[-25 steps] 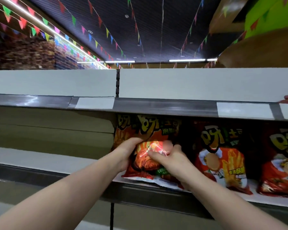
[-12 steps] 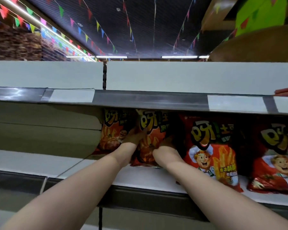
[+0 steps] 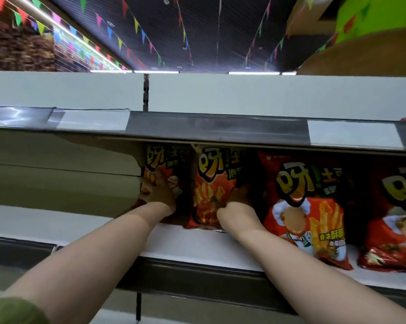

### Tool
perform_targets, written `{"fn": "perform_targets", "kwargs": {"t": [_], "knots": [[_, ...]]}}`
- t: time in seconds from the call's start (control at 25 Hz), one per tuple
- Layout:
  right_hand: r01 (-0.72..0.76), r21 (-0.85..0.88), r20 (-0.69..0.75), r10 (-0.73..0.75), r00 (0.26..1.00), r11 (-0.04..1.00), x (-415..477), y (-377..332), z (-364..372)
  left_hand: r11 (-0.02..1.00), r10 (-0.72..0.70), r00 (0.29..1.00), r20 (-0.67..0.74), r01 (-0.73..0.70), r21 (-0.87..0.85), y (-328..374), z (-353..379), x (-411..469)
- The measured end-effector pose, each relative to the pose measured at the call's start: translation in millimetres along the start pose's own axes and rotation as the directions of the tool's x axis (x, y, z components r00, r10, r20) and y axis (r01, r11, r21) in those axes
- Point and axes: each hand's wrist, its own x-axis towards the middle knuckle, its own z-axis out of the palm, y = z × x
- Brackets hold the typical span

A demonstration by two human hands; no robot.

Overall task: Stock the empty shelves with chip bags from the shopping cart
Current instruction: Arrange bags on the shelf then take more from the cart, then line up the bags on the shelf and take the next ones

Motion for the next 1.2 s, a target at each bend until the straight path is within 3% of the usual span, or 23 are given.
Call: {"fn": "perform_targets", "kwargs": {"t": [0.16, 0.32, 0.44, 0.56, 0.72, 0.84, 1.0, 1.2], "knots": [[0.049, 0.012, -0.03, -0.048, 0.998, 0.999, 6, 5, 1, 0.995, 0.093, 0.994, 0.051, -0.094, 0.02, -4, 3, 6], [0.077, -0.012, -0.062, -0.078, 0.995, 0.997, -3, 2, -1, 0.999, 0.019, 0.994, 0.109, -0.024, 0.046, -5, -15, -4], [0.139, -0.168, -0.144, -0.164, 0.976, 0.976, -23, -10, -6, 0.992, 0.101, 0.993, 0.07, -0.095, -0.083, 0, -39, -31], [0.346, -0.282, -0.179, -0.403, 0.897, 0.895, -53, -20, -5, 0.977, 0.197, 0.979, 0.058, -0.191, -0.098, 0, -61, -66], [0.618, -0.135, -0.24, -0.631, 0.738, 0.774, -91, -38, 1, 0.942, 0.303, 0.949, -0.087, -0.312, -0.123, -13, -91, -129], [0.725, 0.055, -0.246, -0.694, 0.676, 0.687, -122, -51, 10, 0.949, 0.218, 0.958, -0.186, -0.253, -0.19, -38, -114, -181], [0.808, 0.239, -0.173, -0.795, 0.582, 0.539, -172, -60, 42, 0.978, 0.01, 0.966, -0.259, -0.063, -0.198, -90, -141, -252], [0.811, 0.452, -0.015, -0.905, 0.425, 0.373, -256, -72, 90, 0.964, -0.256, 0.893, -0.37, 0.208, -0.166, -148, -179, -359]]}}
